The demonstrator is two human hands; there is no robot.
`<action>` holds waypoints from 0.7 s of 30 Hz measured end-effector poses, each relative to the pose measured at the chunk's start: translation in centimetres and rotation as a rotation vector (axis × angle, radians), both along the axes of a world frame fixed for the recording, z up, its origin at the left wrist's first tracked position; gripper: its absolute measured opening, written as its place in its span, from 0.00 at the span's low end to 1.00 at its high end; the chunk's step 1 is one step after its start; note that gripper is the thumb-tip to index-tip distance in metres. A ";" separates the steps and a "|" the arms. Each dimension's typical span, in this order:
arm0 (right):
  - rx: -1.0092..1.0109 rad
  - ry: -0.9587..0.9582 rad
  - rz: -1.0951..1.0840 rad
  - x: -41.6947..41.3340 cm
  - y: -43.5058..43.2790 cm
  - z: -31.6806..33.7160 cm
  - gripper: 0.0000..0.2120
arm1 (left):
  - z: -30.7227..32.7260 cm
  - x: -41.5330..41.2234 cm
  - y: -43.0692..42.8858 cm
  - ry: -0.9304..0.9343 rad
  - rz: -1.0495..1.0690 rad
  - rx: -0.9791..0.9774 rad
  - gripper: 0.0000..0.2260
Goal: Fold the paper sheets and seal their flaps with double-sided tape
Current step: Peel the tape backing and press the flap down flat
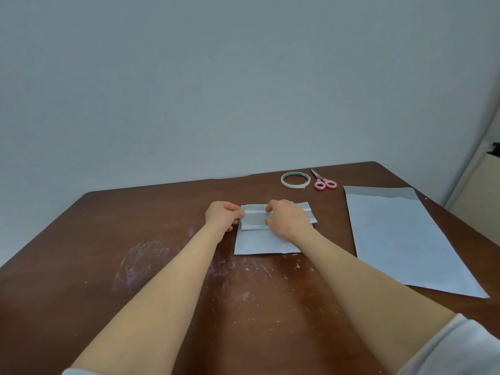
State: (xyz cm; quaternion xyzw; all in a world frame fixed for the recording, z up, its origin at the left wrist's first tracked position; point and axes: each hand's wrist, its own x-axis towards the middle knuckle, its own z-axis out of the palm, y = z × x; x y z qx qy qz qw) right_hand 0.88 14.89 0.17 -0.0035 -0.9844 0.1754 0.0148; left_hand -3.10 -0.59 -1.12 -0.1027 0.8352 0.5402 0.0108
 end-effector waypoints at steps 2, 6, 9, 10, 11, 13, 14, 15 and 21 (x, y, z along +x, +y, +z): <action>-0.003 -0.012 0.010 0.1 0.1 0.0 0.17 | -0.2 -0.2 0.2 0.013 0.018 0.014 0.01; 0.043 -0.069 0.089 0.5 0.2 -0.3 0.27 | -0.7 -0.4 0.5 0.018 0.033 0.009 0.03; 0.164 0.018 0.103 0.3 0.0 -0.2 0.27 | -0.6 -0.3 0.7 0.003 0.045 0.019 0.02; 0.171 0.047 0.118 0.3 -0.1 -0.1 0.25 | -0.6 -0.3 0.7 0.006 0.053 0.021 0.02; 0.176 0.075 0.142 0.3 -0.2 0.0 0.23 | -0.5 -0.4 0.7 0.011 0.064 0.026 0.04; 0.214 0.110 0.198 0.5 -0.4 -0.1 0.19 | -0.5 -0.6 0.6 0.023 0.087 0.028 0.05; 0.236 0.112 0.217 0.5 -0.4 -0.2 0.18 | -0.6 -0.7 0.5 0.031 0.096 0.017 0.04; 0.242 0.101 0.224 0.5 -0.4 -0.3 0.17 | -0.6 -0.8 0.5 0.041 0.101 -0.002 0.03; 0.161 0.034 0.211 0.0 0.8 -0.2 0.14 | -0.7 -1.0 0.8 0.167 0.081 -0.137 0.03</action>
